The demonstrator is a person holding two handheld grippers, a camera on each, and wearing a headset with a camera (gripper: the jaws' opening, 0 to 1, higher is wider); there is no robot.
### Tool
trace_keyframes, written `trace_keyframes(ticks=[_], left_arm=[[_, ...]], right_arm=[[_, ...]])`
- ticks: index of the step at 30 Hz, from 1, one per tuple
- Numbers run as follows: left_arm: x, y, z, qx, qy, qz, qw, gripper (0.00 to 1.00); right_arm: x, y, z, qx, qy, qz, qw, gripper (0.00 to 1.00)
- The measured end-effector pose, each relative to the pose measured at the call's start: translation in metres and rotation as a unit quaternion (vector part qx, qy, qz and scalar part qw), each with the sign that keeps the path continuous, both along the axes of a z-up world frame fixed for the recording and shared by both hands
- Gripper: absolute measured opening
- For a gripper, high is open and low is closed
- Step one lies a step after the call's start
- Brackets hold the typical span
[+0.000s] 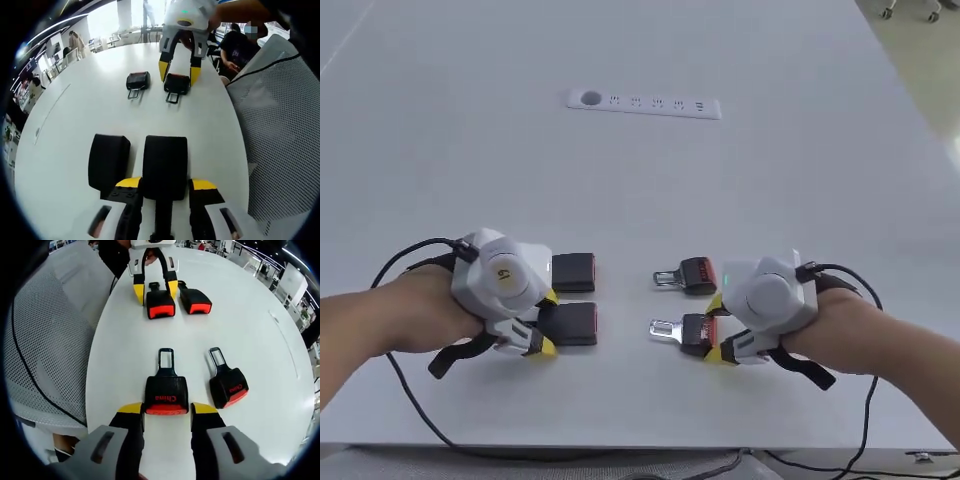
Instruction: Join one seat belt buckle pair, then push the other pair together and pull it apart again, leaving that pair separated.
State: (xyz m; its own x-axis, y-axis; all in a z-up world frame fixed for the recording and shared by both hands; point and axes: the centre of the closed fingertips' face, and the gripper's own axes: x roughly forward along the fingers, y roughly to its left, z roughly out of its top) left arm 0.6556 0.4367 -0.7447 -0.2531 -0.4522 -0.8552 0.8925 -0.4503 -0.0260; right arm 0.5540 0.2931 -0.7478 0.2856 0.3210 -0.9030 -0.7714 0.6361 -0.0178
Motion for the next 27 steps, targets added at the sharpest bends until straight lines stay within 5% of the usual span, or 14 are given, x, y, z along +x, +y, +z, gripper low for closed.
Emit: trace_keyframes(ticks=[27], left_arm=[[-0.0023,0.0029,-0.0019,0.015,-0.013,-0.011,0.9997,0.33]], right_arm=[[0.0015,0.0054,-0.0006,-0.015,0.007,0.058,0.9982,0.33]])
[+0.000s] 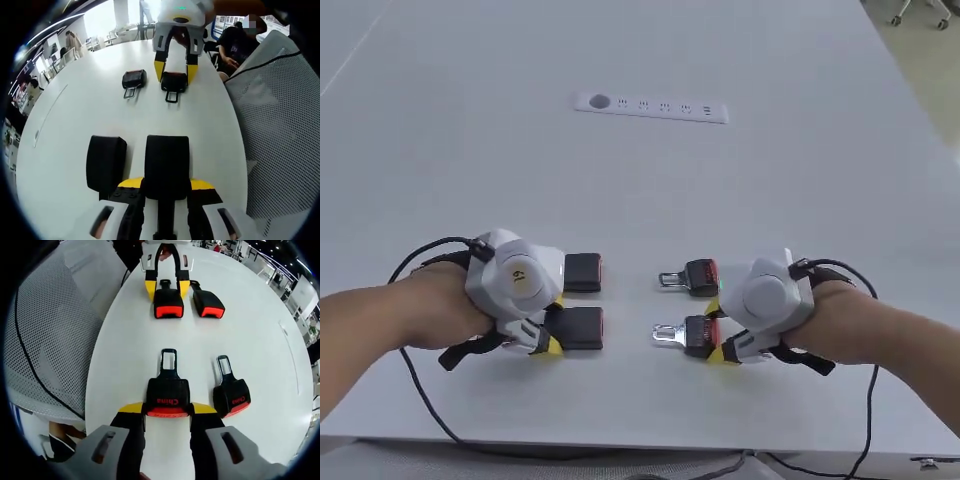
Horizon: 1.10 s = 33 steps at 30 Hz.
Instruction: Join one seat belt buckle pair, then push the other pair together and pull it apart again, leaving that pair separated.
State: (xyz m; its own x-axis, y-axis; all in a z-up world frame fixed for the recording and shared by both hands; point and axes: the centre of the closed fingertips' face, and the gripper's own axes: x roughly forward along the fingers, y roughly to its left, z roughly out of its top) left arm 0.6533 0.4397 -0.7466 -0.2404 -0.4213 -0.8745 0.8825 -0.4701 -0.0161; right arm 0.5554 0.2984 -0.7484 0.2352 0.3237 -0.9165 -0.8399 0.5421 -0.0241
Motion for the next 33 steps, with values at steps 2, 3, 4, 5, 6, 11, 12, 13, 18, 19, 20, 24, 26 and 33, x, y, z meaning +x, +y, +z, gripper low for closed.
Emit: trace_keyframes(ticks=[2,3,4,5,6,11,12,13,18,19,20,24,26,33], left_arm=[[0.0,0.0,0.0,0.002,-0.002,-0.002,1.0,0.33],[0.0,0.0,0.0,0.003,-0.002,-0.001,1.0,0.33],[0.0,0.0,0.0,0.003,-0.003,-0.003,1.0,0.33],[0.0,0.0,0.0,0.004,-0.004,-0.003,1.0,0.33],[0.0,0.0,0.0,0.004,-0.003,-0.002,1.0,0.33],[-0.001,0.0,0.0,-0.002,-0.002,0.0,1.0,0.33],[-0.001,0.0,0.0,-0.002,-0.002,0.0,1.0,0.33],[-0.001,0.0,0.0,-0.003,-0.001,0.0,1.0,0.33],[-0.002,0.0,0.001,-0.001,-0.002,-0.006,1.0,0.33],[-0.002,0.0,0.001,-0.001,-0.002,-0.006,1.0,0.33],[-0.002,0.0,0.001,0.0,-0.001,-0.006,1.0,0.33],[-0.003,0.0,0.001,0.005,-0.001,-0.007,1.0,0.33],[-0.003,0.0,0.001,0.009,-0.003,-0.008,0.9999,0.33],[-0.003,0.0,0.001,0.012,-0.003,-0.01,0.9999,0.33]], right_arm=[[0.0,0.0,0.0,0.0,0.0,0.0,1.0,0.33],[0.0,0.0,0.0,-0.001,0.0,-0.001,1.0,0.33],[0.0,0.0,0.0,-0.001,0.0,-0.001,1.0,0.33],[0.0,0.0,0.0,-0.002,0.001,-0.001,1.0,0.33],[0.0,0.0,0.0,-0.002,0.002,-0.003,1.0,0.33],[0.0,0.001,0.001,-0.005,0.001,-0.002,1.0,0.32],[0.0,0.001,0.001,-0.005,0.002,-0.003,1.0,0.32],[0.0,0.001,0.001,-0.005,0.004,-0.005,1.0,0.32],[0.001,0.002,0.001,-0.008,0.004,-0.005,0.9999,0.32],[0.001,0.003,0.001,-0.009,0.002,-0.004,0.9999,0.32],[0.002,0.004,0.001,-0.011,-0.001,-0.001,0.9999,0.32],[0.004,0.006,0.002,-0.012,-0.006,0.002,0.9999,0.32],[0.006,0.007,0.002,-0.01,-0.008,0.001,0.9999,0.32],[0.016,0.021,0.002,0.003,-0.012,-0.004,0.9999,0.32]])
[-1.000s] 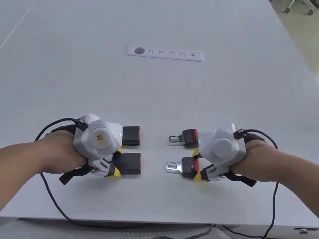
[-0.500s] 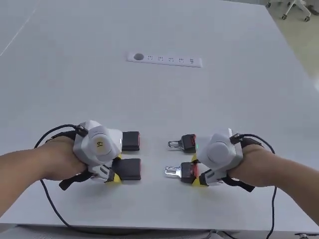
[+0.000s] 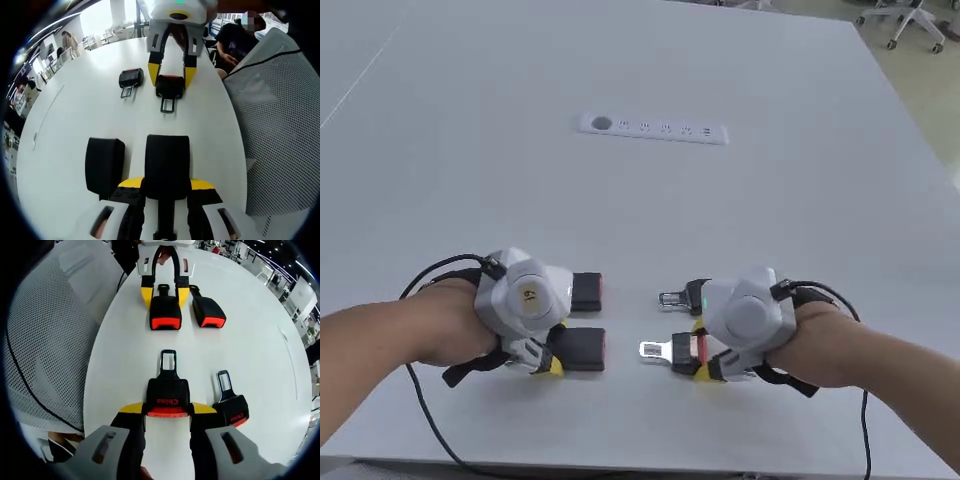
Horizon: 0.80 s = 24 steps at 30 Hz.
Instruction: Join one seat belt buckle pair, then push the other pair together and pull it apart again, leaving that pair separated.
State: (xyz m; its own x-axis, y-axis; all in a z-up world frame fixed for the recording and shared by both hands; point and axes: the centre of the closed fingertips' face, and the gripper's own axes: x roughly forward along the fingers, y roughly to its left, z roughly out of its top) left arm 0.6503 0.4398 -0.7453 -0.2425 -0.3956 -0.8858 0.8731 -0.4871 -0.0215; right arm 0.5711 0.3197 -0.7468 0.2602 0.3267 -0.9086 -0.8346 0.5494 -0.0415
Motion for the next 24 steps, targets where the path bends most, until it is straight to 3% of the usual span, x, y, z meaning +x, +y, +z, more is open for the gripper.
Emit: trace_keyframes(ticks=[16,24], left_arm=[[0.001,0.0,-0.001,0.004,-0.003,0.001,1.0,0.33],[0.001,0.0,-0.001,0.004,-0.003,0.005,1.0,0.33]], right_arm=[[0.017,0.025,0.0,0.016,-0.006,0.0,0.9999,0.32],[0.02,0.036,0.0,0.009,-0.01,0.01,0.9999,0.32]])
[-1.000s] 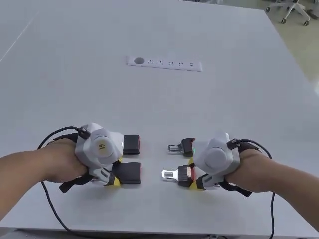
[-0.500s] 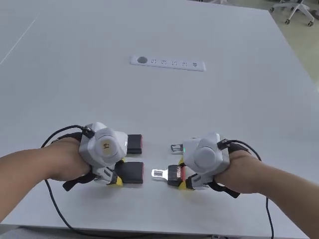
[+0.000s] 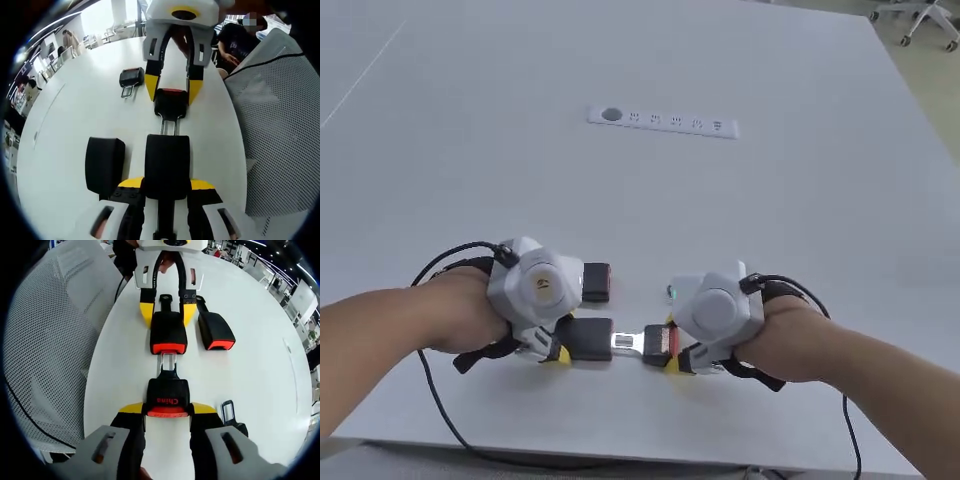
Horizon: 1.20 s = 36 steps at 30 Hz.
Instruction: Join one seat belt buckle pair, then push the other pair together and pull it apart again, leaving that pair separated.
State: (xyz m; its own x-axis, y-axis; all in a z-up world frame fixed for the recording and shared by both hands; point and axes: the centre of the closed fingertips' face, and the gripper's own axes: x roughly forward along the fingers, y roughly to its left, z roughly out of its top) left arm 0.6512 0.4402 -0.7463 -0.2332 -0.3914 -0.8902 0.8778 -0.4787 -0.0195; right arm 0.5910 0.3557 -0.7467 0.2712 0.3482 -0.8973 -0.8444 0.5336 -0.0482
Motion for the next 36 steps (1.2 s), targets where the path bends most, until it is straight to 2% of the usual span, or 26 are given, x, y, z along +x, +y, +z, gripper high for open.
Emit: trace_keyframes(ticks=[8,17,19,22,31,36], left_arm=[[0.0,0.0,0.0,0.001,-0.002,0.001,1.0,0.33],[0.0,0.0,0.0,-0.003,0.001,0.002,1.0,0.33],[0.0,0.0,0.0,-0.003,0.0,0.001,1.0,0.33],[0.0,0.0,0.0,-0.001,-0.001,-0.002,1.0,0.32],[0.0,0.0,0.0,-0.002,-0.001,-0.01,1.0,0.32],[-0.001,0.0,0.0,-0.001,-0.001,-0.015,0.9999,0.32]], right_arm=[[0.003,0.001,0.003,0.001,-0.006,0.001,1.0,0.32],[0.009,0.011,0.002,0.009,-0.015,0.004,0.9998,0.32],[0.01,0.01,0.001,0.005,-0.014,0.003,0.9999,0.32],[0.01,0.01,0.0,0.017,-0.011,-0.005,0.9998,0.32],[0.01,0.011,0.0,0.028,-0.004,-0.014,0.9995,0.31],[0.013,0.013,-0.001,0.021,0.0,-0.01,0.9997,0.3]])
